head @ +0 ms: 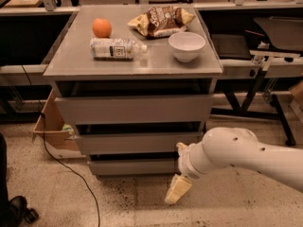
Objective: Open bottom drawer
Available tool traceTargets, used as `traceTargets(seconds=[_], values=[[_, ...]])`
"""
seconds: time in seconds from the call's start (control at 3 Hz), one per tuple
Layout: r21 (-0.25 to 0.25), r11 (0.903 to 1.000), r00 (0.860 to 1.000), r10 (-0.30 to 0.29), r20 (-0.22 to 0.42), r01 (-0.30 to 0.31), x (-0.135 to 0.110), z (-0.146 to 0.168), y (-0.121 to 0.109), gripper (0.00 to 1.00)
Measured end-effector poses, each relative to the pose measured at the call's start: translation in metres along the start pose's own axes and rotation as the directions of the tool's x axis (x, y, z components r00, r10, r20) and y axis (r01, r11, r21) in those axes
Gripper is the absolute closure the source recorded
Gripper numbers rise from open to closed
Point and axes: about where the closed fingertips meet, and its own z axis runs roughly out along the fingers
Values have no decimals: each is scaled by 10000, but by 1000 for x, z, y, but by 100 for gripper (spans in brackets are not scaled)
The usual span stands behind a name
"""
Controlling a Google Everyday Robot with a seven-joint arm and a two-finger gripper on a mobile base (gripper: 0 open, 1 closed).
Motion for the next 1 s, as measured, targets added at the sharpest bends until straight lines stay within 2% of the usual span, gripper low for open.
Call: traceTargets(seconds=[0.33,1.0], values=[[60,9989,9981,464,398,-467,3,38,0,0],[193,9973,9959,689,589,-702,6,49,-2,0]])
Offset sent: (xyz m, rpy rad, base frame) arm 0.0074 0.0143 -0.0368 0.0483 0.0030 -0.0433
